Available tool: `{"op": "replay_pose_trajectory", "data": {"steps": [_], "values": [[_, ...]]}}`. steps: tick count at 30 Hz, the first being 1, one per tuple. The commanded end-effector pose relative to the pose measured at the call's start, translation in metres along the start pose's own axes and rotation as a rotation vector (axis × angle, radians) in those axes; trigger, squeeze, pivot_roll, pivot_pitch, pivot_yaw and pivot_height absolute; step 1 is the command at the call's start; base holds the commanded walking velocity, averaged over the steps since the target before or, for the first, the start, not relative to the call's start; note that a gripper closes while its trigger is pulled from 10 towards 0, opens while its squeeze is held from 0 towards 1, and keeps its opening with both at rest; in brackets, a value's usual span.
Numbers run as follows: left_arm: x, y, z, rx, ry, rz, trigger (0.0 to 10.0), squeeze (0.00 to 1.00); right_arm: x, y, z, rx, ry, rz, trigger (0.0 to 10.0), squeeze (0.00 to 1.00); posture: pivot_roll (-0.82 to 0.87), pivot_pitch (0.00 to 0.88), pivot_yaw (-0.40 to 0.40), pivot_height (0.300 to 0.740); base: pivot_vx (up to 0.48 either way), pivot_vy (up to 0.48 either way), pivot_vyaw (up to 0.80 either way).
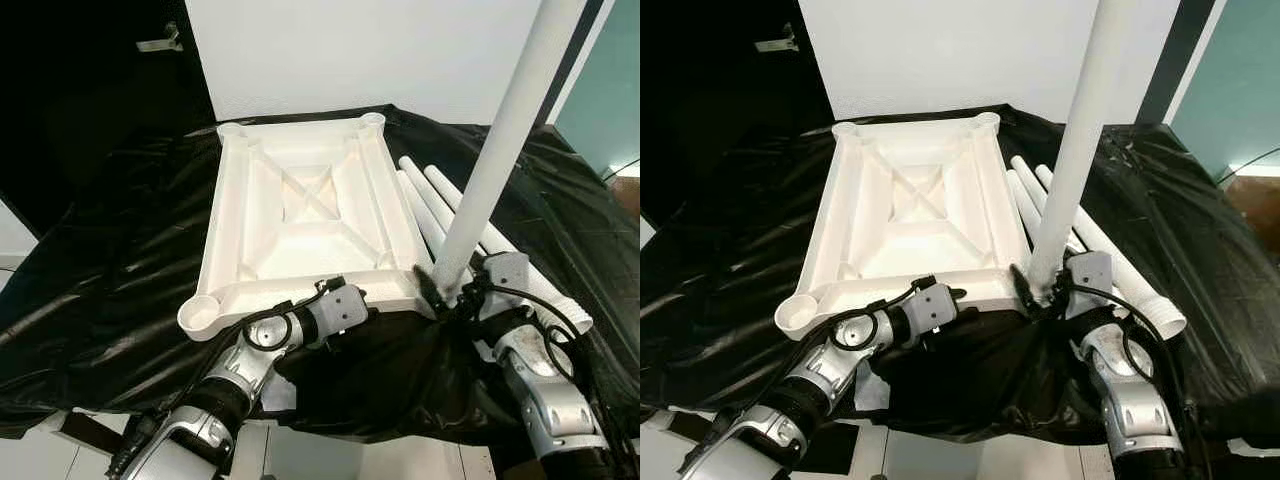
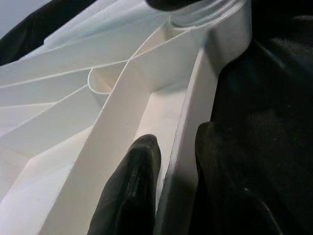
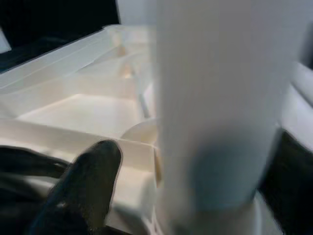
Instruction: Building children table
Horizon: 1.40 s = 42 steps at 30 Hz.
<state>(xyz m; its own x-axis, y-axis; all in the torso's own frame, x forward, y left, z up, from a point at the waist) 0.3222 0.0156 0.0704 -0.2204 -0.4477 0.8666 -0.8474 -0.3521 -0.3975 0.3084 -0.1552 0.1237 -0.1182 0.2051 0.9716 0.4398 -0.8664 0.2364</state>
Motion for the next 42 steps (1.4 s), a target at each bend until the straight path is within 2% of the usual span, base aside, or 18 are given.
{"op": "replay_pose_trajectory", "data": {"steps": [1,7,11,14,19,20,23,27,28,29,30,32,33,34,38,39,40,42], "values": [[-0.041,0.023,-0.007,-0.046,-0.154,-0.07,10.0,0.0,-0.006,-0.012,0.003,0.073,-0.024,0.045,0.0,0.0,-0.06,0.019,-0.007,0.74,0.0,0.0,0.0],[-0.043,0.024,-0.009,-0.038,-0.157,-0.078,10.0,0.0,-0.01,-0.01,0.003,0.071,-0.043,0.079,0.0,0.0,-0.05,0.018,-0.01,0.74,0.0,0.0,0.0],[-0.044,0.024,-0.009,-0.038,-0.157,-0.079,10.0,0.0,-0.013,-0.008,0.003,0.012,-0.049,0.136,0.0,0.0,-0.05,0.02,-0.007,0.74,0.0,0.0,0.0],[-0.043,0.024,-0.009,-0.044,-0.157,-0.074,10.0,0.0,-0.022,-0.005,-0.006,-0.227,-0.048,0.151,0.0,0.0,-0.05,0.021,-0.007,0.74,0.0,0.0,0.0],[-0.042,0.023,-0.009,-0.047,-0.156,-0.071,10.0,0.0,-0.025,-0.005,-0.014,-0.377,-0.044,0.159,0.0,0.0,-0.05,0.018,-0.004,0.74,0.0,0.0,0.0],[-0.042,0.022,-0.009,-0.046,-0.156,-0.068,10.0,0.0,-0.025,-0.006,-0.016,-0.453,-0.037,0.171,0.0,0.0,-0.04,0.014,-0.001,0.74,0.0,0.0,0.0],[-0.044,0.021,-0.011,-0.045,-0.161,-0.064,10.0,0.0,-0.022,-0.004,-0.016,-0.518,-0.024,0.173,0.0,0.0,-0.04,0.01,-0.001,0.74,0.0,0.0,0.0],[-0.044,0.019,-0.011,-0.039,-0.162,-0.064,10.0,0.0,-0.024,-0.001,-0.015,-0.532,-0.038,0.156,0.0,0.0,-0.03,0.013,-0.002,0.74,0.0,0.0,0.0],[-0.044,0.019,-0.011,-0.038,-0.163,-0.065,10.0,0.0,-0.024,-0.001,-0.014,-0.522,-0.044,0.153,3.5,0.0,-0.03,0.013,-0.001,0.74,0.0,0.0,0.0],[-0.044,0.019,-0.011,-0.038,-0.163,-0.065,10.0,0.0,-0.024,-0.001,-0.014,-0.522,-0.044,0.153,3.5,0.0,-0.03,0.013,-0.001,0.74,0.0,0.0,0.0],[-0.044,0.02,-0.012,-0.039,-0.163,-0.066,10.0,0.0,-0.022,-0.004,-0.011,-0.493,-0.037,0.133,10.0,0.0,-0.03,0.015,0.002,0.74,0.0,0.0,0.0],[-0.045,0.021,-0.012,-0.041,-0.163,-0.066,10.0,0.0,-0.019,-0.007,-0.009,-0.462,-0.023,0.12,10.0,0.0,-0.03,0.016,0.004,0.74,0.0,0.0,0.0],[-0.046,0.022,-0.013,-0.043,-0.164,-0.067,10.0,0.0,-0.015,-0.009,-0.007,-0.429,-0.007,0.105,10.0,0.9,-0.03,0.016,0.008,0.74,0.0,0.0,0.0],[-0.046,0.022,-0.014,-0.044,-0.165,-0.067,10.0,0.0,-0.01,-0.011,-0.006,-0.397,0.019,0.099,10.0,1.0,-0.03,0.016,0.008,0.74,0.0,0.0,0.0],[-0.047,0.021,-0.014,-0.043,-0.168,-0.064,10.0,0.0,-0.001,-0.015,-0.002,-0.225,0.059,0.068,10.0,1.0,-0.02,0.015,0.011,0.74,0.0,0.0,0.0],[-0.047,0.021,-0.014,-0.043,-0.168,-0.064,10.0,0.0,-0.001,-0.015,-0.002,-0.225,0.059,0.068,10.0,1.0,-0.02,0.015,0.011,0.74,0.0,0.0,0.0],[-0.046,0.018,-0.014,-0.037,-0.169,-0.062,10.0,0.0,0.0,-0.013,0.0,-0.131,0.046,0.01,10.0,0.0,-0.02,0.015,0.006,0.74,0.0,0.0,0.0],[-0.046,0.018,-0.014,-0.032,-0.168,-0.064,10.0,0.0,-0.002,-0.01,0.0,-0.091,0.033,-0.01,10.0,0.0,-0.02,0.01,0.0,0.74,0.0,0.0,0.0]]}}
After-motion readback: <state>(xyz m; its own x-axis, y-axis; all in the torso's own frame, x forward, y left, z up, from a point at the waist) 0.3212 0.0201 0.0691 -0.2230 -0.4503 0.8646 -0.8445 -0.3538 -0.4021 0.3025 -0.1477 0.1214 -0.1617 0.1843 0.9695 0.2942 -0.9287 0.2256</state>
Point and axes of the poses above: a point about 5 cm out from each wrist's last joint towards the gripper, its own z axis pointing out of the wrist towards the gripper, its own x axis along the axis of the wrist's last joint, y = z × x, the point moved 4 cm from there along z, pointing out of the wrist towards the gripper, and after that the axes turned 5 degrees about -z, right-handed, at the moved point
